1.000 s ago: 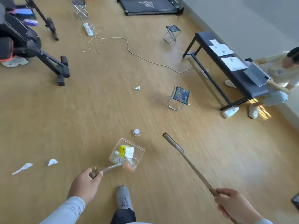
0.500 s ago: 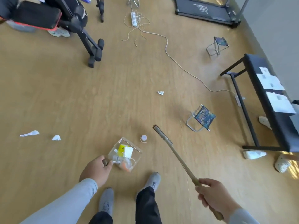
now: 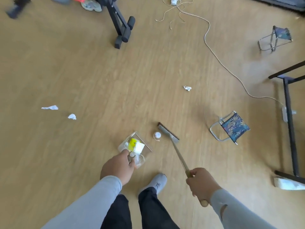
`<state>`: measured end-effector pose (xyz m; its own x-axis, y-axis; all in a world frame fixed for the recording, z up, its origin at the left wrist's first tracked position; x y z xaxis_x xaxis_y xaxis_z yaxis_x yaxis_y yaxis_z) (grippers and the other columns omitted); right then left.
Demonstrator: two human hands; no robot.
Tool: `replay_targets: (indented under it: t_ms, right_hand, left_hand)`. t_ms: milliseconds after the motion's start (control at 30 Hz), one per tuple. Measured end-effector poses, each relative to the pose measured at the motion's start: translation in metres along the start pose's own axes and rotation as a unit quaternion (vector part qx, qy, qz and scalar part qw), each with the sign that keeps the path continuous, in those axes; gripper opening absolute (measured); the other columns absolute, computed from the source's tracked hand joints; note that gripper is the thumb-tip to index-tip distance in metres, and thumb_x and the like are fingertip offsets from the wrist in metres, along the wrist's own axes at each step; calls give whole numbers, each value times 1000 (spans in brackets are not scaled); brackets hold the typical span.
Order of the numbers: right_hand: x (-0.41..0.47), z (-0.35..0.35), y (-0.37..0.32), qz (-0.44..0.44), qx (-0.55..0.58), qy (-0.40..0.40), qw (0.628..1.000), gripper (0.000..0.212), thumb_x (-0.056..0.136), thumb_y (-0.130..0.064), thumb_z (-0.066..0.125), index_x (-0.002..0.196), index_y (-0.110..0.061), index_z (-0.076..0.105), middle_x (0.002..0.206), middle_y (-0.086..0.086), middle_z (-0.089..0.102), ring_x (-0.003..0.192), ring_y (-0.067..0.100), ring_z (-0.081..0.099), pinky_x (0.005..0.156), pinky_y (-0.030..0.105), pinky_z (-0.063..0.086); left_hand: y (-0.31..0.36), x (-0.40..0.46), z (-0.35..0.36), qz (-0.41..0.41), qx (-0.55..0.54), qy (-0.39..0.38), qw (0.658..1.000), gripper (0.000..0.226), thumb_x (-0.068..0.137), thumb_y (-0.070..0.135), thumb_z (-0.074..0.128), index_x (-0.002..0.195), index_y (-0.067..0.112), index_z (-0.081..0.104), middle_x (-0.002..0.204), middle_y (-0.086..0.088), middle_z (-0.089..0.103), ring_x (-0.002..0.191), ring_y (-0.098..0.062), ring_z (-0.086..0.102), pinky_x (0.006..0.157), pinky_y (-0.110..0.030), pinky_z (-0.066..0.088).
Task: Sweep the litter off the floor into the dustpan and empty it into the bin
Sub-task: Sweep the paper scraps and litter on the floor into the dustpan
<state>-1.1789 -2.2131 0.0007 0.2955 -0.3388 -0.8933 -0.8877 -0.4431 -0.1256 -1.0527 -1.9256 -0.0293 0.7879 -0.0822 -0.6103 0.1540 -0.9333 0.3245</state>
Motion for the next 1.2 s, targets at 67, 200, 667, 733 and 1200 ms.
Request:
replay_targets:
  t_ms: [67,200,667,733,1200]
  right_hand:
    - [-14,-8,-1,-8,-26,-41,999,22,89,-8,53,107,-17,64,65,6,68,51,21,60,57,30,52]
    - [-44,-74,15,3,1,-52,999,20,92,-10,64,109,-18,70,60,9,66,44,18,49,45,23,38]
    - [-58,-155,51,-36,127,66,989,23,93,-12,66,116,-17,67,62,13,72,46,22,51,43,23,37]
    - [-54,-169,59,-40,160,67,984,21,94,-12,66,114,-16,67,63,14,72,49,24,50,43,24,37]
    - [-9,-247,24,-34,280,104,954,10,94,-11,63,100,-7,70,60,14,67,57,26,48,47,24,33]
  left_hand:
    - [-2,2,-4,2,2,8,1000,15,99,44,47,96,30,49,66,8,55,66,-21,61,56,-31,42]
    - [-9,5,-5,-4,1,5,1000,19,98,45,46,107,31,55,76,9,65,72,-19,65,63,-32,53]
    - [-1,-20,-51,-24,-55,39,997,22,95,49,55,102,30,63,78,11,66,76,-17,66,69,-32,55]
    - [16,-23,-65,-19,-67,51,996,21,96,48,56,104,30,64,79,12,66,75,-15,66,69,-32,55]
    - [144,53,-125,31,-97,68,993,19,96,42,60,111,32,65,83,12,68,76,-14,66,70,-32,54]
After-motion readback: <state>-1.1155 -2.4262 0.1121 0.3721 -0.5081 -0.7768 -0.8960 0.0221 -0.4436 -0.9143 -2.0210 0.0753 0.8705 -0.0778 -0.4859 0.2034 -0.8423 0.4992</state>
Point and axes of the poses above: each hand's wrist, its own x-axis towards the middle knuckle, its own z-axis out of the palm, y = z × x, the point moved 7 cm from there along x, towards the middle knuckle
